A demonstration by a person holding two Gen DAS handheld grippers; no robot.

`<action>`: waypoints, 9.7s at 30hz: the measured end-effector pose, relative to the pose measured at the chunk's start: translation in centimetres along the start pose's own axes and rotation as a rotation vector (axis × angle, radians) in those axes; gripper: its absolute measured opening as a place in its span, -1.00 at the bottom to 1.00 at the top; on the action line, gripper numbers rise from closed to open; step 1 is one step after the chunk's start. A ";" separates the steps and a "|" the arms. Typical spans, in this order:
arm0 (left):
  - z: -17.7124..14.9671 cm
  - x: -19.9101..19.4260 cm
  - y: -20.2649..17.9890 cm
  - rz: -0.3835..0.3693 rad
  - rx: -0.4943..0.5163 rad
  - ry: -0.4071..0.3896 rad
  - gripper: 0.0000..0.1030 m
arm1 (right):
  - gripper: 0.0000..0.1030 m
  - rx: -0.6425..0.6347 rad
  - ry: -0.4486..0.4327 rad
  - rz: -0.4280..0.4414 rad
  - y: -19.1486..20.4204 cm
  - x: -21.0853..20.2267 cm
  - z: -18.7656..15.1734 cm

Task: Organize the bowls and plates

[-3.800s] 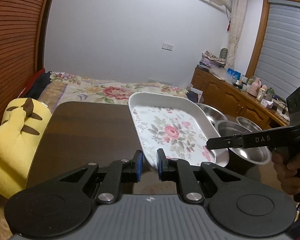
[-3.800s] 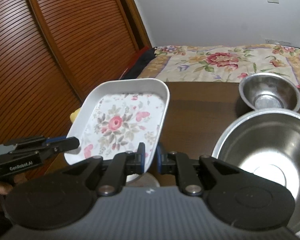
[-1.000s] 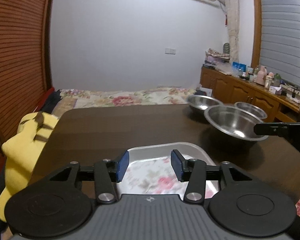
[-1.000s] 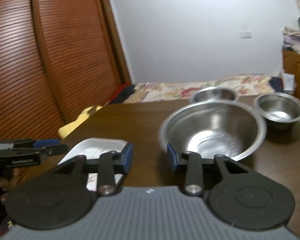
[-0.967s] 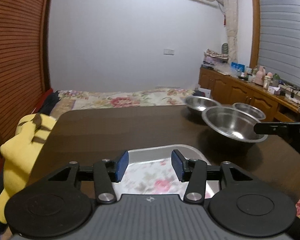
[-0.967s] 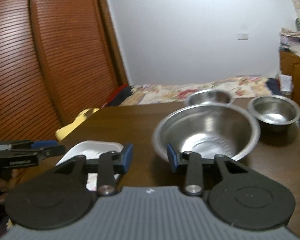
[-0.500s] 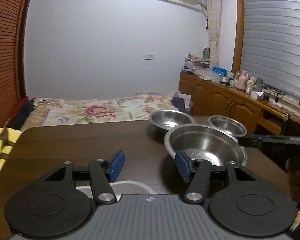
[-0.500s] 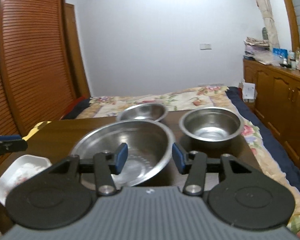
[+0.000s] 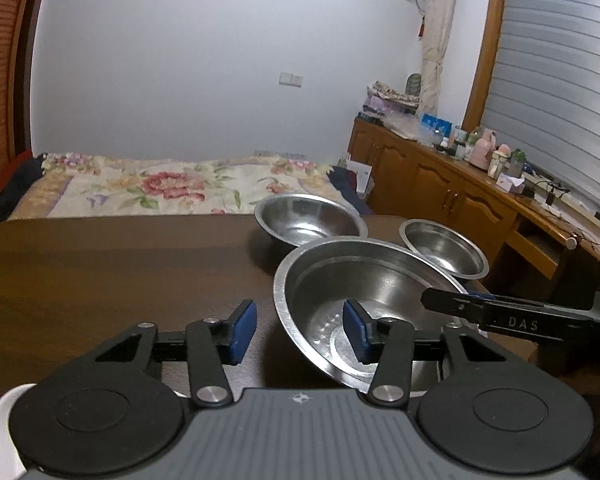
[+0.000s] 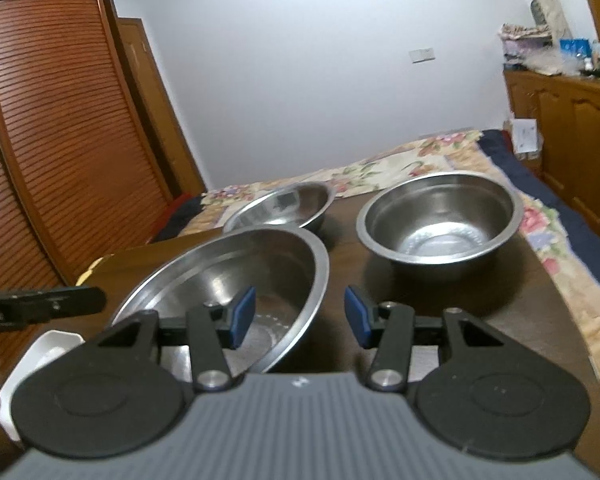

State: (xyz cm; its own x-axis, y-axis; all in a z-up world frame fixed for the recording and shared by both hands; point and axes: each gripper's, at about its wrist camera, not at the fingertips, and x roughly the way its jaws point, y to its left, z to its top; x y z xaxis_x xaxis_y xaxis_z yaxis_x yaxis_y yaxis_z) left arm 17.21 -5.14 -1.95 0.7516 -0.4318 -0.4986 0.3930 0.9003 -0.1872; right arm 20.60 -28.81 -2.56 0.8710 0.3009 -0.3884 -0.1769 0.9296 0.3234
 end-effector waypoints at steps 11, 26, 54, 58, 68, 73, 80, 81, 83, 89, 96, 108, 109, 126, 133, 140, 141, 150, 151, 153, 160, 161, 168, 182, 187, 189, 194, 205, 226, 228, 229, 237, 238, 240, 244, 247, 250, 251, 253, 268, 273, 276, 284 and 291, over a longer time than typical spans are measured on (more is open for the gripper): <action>0.4 1.7 -0.1 0.001 -0.054 0.051 -0.25 | -0.01 0.017 0.025 0.070 -0.7 0.6 0.2; 0.1 2.4 0.2 -0.013 -0.075 0.098 -0.61 | -0.47 0.021 0.046 0.064 -0.7 1.3 0.3; -4.2 -4.0 -2.1 -0.083 0.032 0.104 -0.53 | -0.49 -0.013 0.073 0.014 1.4 -5.3 -2.2; -4.9 -3.8 -2.1 -0.077 0.043 0.111 -0.52 | -0.49 -0.013 0.090 0.008 1.4 -5.3 -2.4; -5.4 -3.8 -2.4 -0.057 0.064 0.103 -0.51 | -0.47 -0.029 0.110 0.002 1.5 -5.1 -3.0; -5.6 -3.7 -2.3 -0.057 0.050 0.096 -0.43 | -0.45 -0.024 0.104 -0.006 1.4 -5.0 -3.0; -4.6 -5.0 -1.4 -0.037 0.040 0.045 0.07 | 0.10 -0.021 0.052 -0.047 0.5 -6.1 -2.1; -4.4 -5.1 -1.3 -0.035 0.039 0.037 0.09 | 0.10 -0.023 0.043 -0.055 0.4 -6.4 -1.8; -3.9 -5.3 -1.0 -0.033 0.038 0.020 0.15 | 0.11 -0.032 0.029 -0.070 0.3 -6.7 -1.3; -1.9 -5.5 -0.7 -0.012 0.065 -0.019 0.30 | 0.12 -0.069 -0.016 -0.095 0.0 -7.5 0.6; 0.4 -5.3 -0.6 0.005 0.101 -0.055 0.37 | 0.12 -0.144 -0.065 -0.100 0.6 -8.1 3.2; 3.1 -4.2 -0.8 0.005 0.147 -0.068 0.39 | 0.12 -0.189 -0.083 -0.083 1.4 -7.4 5.4; 3.3 -3.9 -0.8 0.009 0.152 -0.066 0.39 | 0.12 -0.195 -0.083 -0.080 1.4 -7.2 5.6; 6.8 1.9 0.1 0.040 0.196 -0.035 0.39 | 0.12 -0.287 -0.006 -0.089 0.3 -1.1 9.6; 7.3 4.6 0.7 0.037 0.189 -0.003 0.39 | 0.12 -0.291 0.035 -0.079 -0.1 1.3 10.3; 7.8 7.6 1.7 0.015 0.148 0.037 0.39 | 0.12 -0.267 0.096 -0.057 -1.1 4.7 10.7; 7.9 8.1 1.9 0.013 0.144 0.044 0.39 | 0.11 -0.264 0.106 -0.055 -1.3 5.3 10.7; 8.2 11.3 2.9 -0.013 0.101 0.102 0.31 | 0.11 -0.251 0.200 -0.022 -1.3 9.2 10.3; 8.3 11.6 3.0 -0.016 0.098 0.107 0.28 | 0.11 -0.248 0.209 -0.016 -1.3 9.5 10.3; 8.3 12.2 3.1 -0.022 0.093 0.119 0.21 | 0.11 -0.245 0.226 -0.012 -1.4 10.1 10.4; 8.4 13.5 3.3 -0.054 0.065 0.152 0.12 | 0.11 -0.251 0.291 0.002 -1.3 12.0 10.1; 8.4 13.6 3.3 -0.057 0.063 0.155 0.11 | 0.11 -0.249 0.298 0.006 -1.3 12.1 10.1; 8.4 14.5 3.4 -0.070 0.042 0.174 0.10 | 0.11 -0.256 0.331 0.009 -1.1 12.9 9.8; 7.9 15.3 4.3 -0.081 -0.005 0.218 -0.13 | -0.12 -0.198 0.362 0.015 -1.4 13.9 9.5; 7.8 15.6 4.6 -0.087 -0.024 0.233 -0.25 | -0.23 -0.180 0.366 0.019 -1.6 14.1 9.4; 7.8 15.6 4.6 -0.090 -0.026 0.235 -0.37 | -0.26 -0.167 0.369 0.029 -1.7 14.1 9.5; 8.1 15.2 4.4 -0.090 -0.046 0.255 -0.56 | -0.55 -0.158 0.376 0.036 -1.6 14.1 9.5; 9.8 11.4 2.7 -0.092 0.016 0.165 -0.59 | -0.62 -0.196 0.321 0.033 -0.2 11.7 10.7; 10.5 3.0 -0.9 -0.133 0.128 0.067 -0.63 | -0.64 -0.176 0.232 0.049 1.3 3.9 11.7; 10.4 2.0 -1.2 -0.139 0.140 0.063 -0.63 | -0.64 -0.184 0.225 0.048 1.5 3.2 11.5; 10.4 1.6 -1.2 -0.141 0.145 0.062 -0.63 | -0.65 -0.182 0.220 0.050 1.6 2.9 11.5; 9.4 -1.0 -1.7 -0.143 0.158 0.060 -0.63 | -0.69 -0.179 0.192 0.062 2.4 0.3 11.2; 9.3 -1.1 -1.7 -0.148 0.156 0.067 -0.63 | -0.69 -0.184 0.191 0.061 2.6 0.1 11.1; 9.0 -1.6 -1.9 -0.155 0.159 0.073 -0.63 | -0.69 -0.209 0.186 0.052 2.9 -0.3 10.9; 8.4 -2.3 -2.1 -0.159 0.169 0.078 -0.63 | -0.69 -0.212 0.189 0.050 2.9 -0.9 10.4; 8.0 -2.7 -2.3 -0.163 0.171 0.081 -0.63 | -0.70 -0.202 0.194 0.055 2.7 -1.2 10.2; 7.4 -3.2 -2.4 -0.164 0.175 0.085 -0.63 | -0.70 -0.189 0.199 0.063 2.7 -1.8 9.8; 7.1 -3.4 -2.5 -0.166 0.175 0.087 -0.63 | -0.71 -0.186 0.202 0.065 2.7 -2.0 9.6; 6.5 -3.6 -2.5 -0.171 0.171 0.095 -0.63 | -0.71 -0.186 0.206 0.064 2.8 -2.3 9.1; -0.3 -4.6 -3.9 -0.188 0.178 0.143 -0.62 | -0.71 -0.165 0.256 0.060 2.3 -4.3 3.7; -1.6 -4.6 -4.1 -0.188 0.196 0.161 -0.61 | -0.71 -0.197 0.253 0.032 2.7 -4.7 2.0; -2.0 -4.4 -4.1 -0.185 0.204 0.171 -0.61 | -0.70 -0.207 0.248 0.022 3.0 -5.0 1.4; -3.0 -3.2 -4.1 -0.144 0.263 0.186 -0.61 | -0.70 -0.204 0.259 0.010 2.6 -4.8 0.0; -3.5 -2.4 -3.7 -0.126 0.273 0.190 -0.62 | -0.72 -0.240 0.267 0.008 2.7 -4.2 -0.6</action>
State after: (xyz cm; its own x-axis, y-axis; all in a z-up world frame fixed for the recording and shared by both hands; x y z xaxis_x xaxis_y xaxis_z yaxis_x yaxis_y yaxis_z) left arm 12.07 -7.22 -3.03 0.5868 -0.4972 -0.6391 0.6224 0.7818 -0.0368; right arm 16.13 -27.44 -0.60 0.7242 0.3241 -0.6087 -0.3137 0.9409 0.1278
